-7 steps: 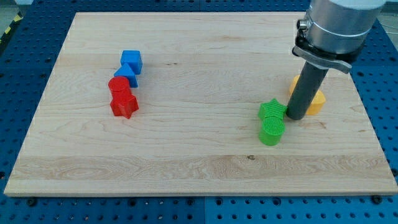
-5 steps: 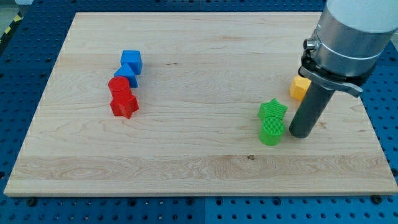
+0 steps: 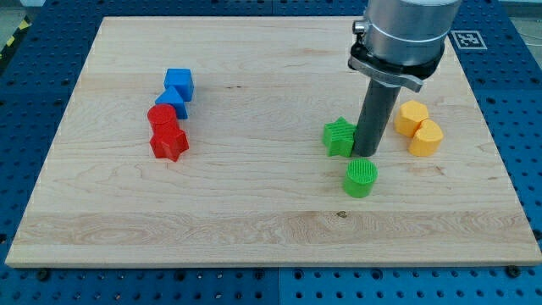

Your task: Slide the green blocks to the center

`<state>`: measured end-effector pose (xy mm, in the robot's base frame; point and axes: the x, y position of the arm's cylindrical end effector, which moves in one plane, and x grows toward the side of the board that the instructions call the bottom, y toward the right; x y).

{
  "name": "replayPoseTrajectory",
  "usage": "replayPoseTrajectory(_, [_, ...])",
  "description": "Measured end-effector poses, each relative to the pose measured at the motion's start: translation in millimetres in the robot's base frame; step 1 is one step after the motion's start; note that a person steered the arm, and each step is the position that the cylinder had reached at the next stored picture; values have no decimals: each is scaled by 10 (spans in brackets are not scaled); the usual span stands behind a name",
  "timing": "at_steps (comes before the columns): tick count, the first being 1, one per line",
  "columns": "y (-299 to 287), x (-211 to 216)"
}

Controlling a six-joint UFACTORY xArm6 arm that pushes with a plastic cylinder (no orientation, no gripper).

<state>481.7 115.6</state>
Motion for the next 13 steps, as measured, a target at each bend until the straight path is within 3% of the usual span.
replayPoseTrajectory(4, [-381,-224])
replayPoseTrajectory(5, [-444,35])
replayPoseTrajectory(8, [-584,-251])
replayPoseTrajectory(13, [260,100])
